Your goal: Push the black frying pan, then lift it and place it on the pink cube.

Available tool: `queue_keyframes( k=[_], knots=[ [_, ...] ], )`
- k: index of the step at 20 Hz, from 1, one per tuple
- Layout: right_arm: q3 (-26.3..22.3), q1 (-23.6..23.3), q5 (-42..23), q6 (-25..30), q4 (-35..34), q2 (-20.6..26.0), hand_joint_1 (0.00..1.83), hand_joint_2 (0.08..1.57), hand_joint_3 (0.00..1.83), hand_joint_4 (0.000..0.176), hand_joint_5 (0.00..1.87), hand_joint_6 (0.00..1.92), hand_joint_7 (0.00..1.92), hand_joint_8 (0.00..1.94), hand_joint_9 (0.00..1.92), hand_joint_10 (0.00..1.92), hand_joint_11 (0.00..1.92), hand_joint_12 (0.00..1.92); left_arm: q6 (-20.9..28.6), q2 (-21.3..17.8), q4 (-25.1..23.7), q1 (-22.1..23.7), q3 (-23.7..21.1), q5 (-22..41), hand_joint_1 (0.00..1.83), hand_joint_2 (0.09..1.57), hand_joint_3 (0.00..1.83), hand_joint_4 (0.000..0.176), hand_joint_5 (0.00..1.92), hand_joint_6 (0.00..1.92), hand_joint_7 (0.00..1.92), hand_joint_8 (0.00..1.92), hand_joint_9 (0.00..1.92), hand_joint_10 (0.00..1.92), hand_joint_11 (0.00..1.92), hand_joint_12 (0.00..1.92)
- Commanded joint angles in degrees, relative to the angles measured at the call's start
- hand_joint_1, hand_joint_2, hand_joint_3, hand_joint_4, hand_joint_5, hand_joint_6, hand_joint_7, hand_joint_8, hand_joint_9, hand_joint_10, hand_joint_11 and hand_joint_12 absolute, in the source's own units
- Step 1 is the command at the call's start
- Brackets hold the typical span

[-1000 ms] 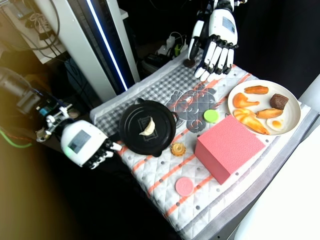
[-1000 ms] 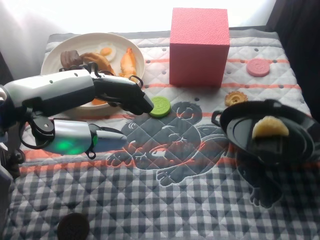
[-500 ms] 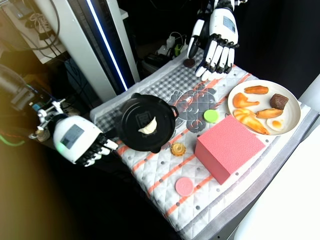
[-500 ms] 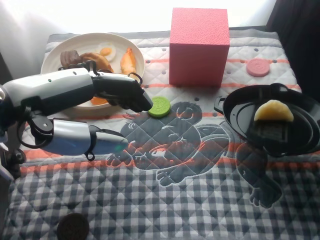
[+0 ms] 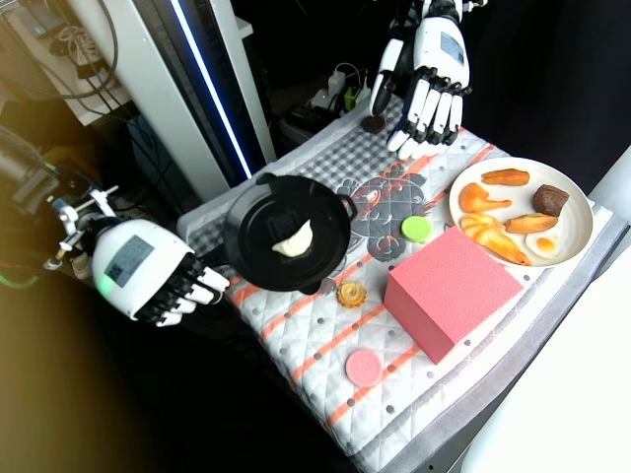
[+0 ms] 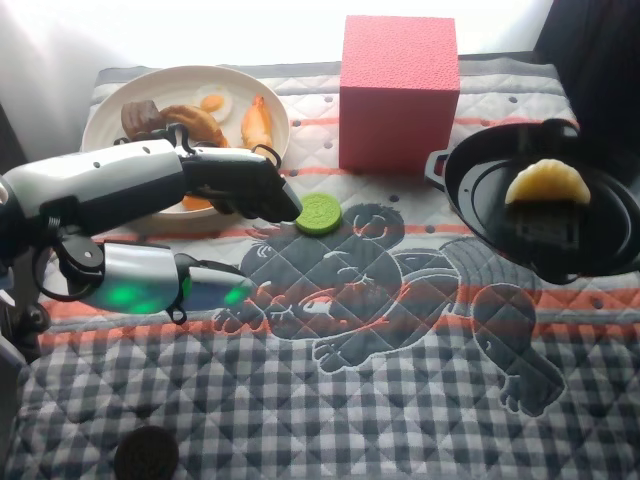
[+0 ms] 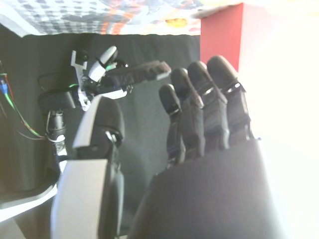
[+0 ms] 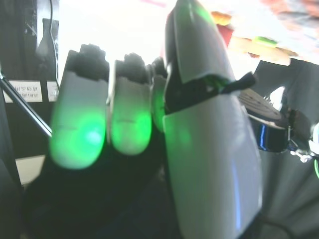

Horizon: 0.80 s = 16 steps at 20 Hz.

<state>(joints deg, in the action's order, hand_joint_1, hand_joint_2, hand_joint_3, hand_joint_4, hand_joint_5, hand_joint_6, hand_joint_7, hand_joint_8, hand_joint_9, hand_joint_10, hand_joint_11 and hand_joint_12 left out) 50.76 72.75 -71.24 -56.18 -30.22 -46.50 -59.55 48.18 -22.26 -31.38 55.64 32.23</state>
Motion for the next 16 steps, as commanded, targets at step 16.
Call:
queue_keyframes(
  k=[16],
  knots=[
    [4.9, -13.4, 3.6, -3.6, 2.7, 1.4, 1.45, 1.30, 0.00, 0.000, 1.43, 1.92, 1.62, 1.94, 1.72, 1.92, 1.76, 1.92, 0.2, -0.1, 1.8, -0.5, 0.1, 6.6, 0.68, 1.42, 0.09, 0.003, 0.30, 0.66, 0.29, 0.62, 0.08, 1.02, 0.00, 1.23]
  ],
)
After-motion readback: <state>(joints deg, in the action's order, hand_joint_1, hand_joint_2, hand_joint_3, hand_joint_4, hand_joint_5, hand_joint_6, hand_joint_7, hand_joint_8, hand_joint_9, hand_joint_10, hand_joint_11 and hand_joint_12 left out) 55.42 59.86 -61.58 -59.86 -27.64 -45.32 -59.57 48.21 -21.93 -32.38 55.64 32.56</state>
